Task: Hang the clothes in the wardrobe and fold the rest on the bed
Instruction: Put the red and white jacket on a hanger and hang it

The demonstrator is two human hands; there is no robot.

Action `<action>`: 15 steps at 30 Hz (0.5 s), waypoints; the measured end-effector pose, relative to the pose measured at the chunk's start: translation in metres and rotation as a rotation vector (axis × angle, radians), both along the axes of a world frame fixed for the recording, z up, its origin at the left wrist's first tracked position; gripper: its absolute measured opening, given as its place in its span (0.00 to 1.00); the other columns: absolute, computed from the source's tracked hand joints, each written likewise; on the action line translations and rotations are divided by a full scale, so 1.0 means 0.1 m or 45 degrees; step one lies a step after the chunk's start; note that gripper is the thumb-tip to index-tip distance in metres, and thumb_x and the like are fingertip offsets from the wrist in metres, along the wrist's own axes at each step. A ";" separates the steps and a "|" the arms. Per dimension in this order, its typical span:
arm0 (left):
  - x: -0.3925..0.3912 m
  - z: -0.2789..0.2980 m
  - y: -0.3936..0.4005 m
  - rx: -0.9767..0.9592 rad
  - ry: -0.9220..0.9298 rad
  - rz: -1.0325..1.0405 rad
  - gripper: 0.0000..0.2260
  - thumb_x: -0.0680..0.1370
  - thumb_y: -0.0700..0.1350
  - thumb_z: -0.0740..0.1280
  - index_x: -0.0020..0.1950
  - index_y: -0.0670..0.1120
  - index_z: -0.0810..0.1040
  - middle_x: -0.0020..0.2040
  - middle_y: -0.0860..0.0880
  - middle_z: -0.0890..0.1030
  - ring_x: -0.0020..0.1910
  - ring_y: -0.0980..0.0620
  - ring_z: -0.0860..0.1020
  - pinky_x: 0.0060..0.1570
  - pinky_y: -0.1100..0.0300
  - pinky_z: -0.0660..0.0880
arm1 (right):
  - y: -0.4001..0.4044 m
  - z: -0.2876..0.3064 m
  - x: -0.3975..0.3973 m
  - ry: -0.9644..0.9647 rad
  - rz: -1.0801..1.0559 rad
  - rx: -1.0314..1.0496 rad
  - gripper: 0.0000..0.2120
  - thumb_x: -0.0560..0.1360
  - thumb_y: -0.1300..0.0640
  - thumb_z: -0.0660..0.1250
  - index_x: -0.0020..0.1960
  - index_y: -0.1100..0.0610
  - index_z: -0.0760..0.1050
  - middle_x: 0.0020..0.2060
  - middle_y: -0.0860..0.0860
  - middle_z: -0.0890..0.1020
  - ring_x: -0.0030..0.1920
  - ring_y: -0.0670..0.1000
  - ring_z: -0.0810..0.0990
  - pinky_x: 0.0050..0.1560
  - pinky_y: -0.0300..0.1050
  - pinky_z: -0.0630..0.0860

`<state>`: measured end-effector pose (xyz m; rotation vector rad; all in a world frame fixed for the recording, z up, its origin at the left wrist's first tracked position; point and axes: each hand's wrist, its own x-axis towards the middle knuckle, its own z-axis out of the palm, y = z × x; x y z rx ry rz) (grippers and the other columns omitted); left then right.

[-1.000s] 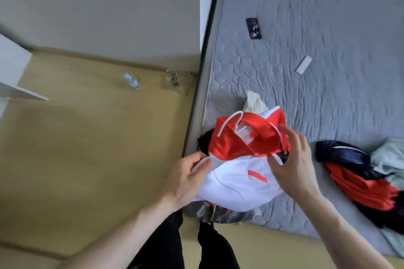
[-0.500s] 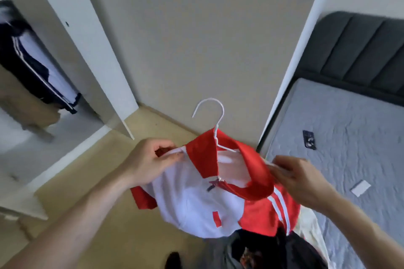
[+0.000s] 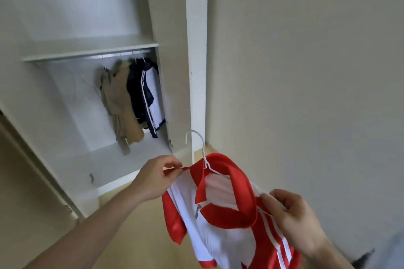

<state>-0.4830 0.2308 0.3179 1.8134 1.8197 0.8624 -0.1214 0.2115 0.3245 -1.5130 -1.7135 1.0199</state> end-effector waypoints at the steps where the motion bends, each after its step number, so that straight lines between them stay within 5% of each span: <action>1: -0.22 0.01 0.08 -0.009 -0.016 0.033 0.03 0.79 0.48 0.72 0.50 0.56 0.84 0.48 0.62 0.84 0.51 0.66 0.80 0.53 0.65 0.74 | 0.13 0.00 -0.21 0.025 -0.001 -0.006 0.20 0.79 0.45 0.68 0.34 0.55 0.74 0.24 0.44 0.70 0.26 0.44 0.68 0.26 0.34 0.64; 10: -1.74 0.25 0.42 -0.026 0.011 0.214 0.05 0.78 0.53 0.72 0.50 0.64 0.80 0.53 0.65 0.81 0.55 0.64 0.79 0.55 0.64 0.74 | 1.02 0.12 -1.69 0.320 0.142 -0.154 0.16 0.82 0.52 0.67 0.37 0.53 0.83 0.31 0.51 0.85 0.31 0.45 0.82 0.30 0.34 0.73; 15: -2.33 0.45 0.66 0.008 -0.041 0.327 0.05 0.78 0.52 0.73 0.52 0.62 0.81 0.54 0.61 0.82 0.55 0.60 0.80 0.57 0.60 0.77 | 1.58 0.23 -2.42 0.330 0.201 -0.186 0.14 0.82 0.53 0.67 0.39 0.53 0.84 0.37 0.56 0.86 0.37 0.50 0.85 0.39 0.43 0.76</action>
